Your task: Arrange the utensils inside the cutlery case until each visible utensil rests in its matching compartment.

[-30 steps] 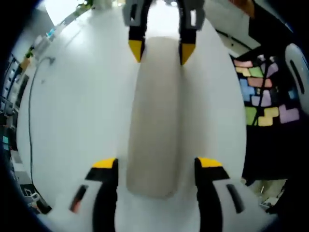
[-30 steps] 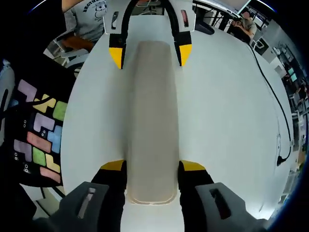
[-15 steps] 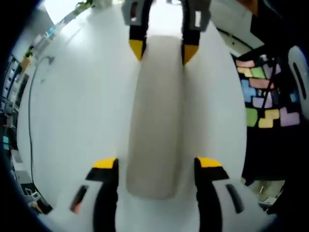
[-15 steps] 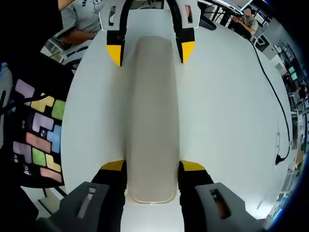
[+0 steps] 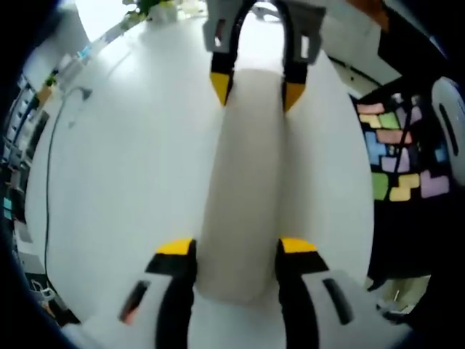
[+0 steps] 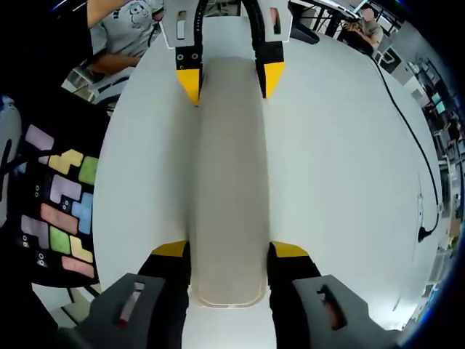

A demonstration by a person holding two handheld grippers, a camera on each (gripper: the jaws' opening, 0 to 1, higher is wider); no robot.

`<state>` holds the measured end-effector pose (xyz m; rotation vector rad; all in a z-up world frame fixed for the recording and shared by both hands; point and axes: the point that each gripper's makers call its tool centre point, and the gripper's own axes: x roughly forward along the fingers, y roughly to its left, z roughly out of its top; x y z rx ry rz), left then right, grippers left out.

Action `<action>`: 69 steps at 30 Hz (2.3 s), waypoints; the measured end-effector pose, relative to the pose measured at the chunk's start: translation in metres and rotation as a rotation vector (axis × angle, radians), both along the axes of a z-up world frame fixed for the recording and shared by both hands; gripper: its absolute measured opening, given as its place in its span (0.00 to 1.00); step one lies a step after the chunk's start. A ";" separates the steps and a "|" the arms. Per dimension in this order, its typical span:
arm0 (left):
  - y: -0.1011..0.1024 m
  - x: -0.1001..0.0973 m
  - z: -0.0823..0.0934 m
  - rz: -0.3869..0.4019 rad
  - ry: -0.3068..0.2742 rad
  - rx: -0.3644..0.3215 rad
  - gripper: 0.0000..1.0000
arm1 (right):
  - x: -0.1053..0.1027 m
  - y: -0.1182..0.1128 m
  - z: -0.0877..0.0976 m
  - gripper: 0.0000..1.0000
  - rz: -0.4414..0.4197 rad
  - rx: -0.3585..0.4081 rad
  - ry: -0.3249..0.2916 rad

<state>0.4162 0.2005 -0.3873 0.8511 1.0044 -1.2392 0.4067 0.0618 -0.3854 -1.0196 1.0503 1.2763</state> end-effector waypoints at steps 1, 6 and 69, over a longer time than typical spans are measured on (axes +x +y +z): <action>0.000 0.001 0.000 -0.001 -0.003 -0.003 0.45 | 0.000 0.000 0.000 0.43 0.000 0.013 -0.004; -0.002 0.006 0.003 -0.011 -0.027 -0.050 0.45 | -0.003 0.000 0.001 0.42 0.001 0.047 -0.011; -0.071 0.082 0.011 -0.090 -0.036 0.005 0.44 | 0.088 -0.063 0.003 0.43 -0.050 0.055 -0.026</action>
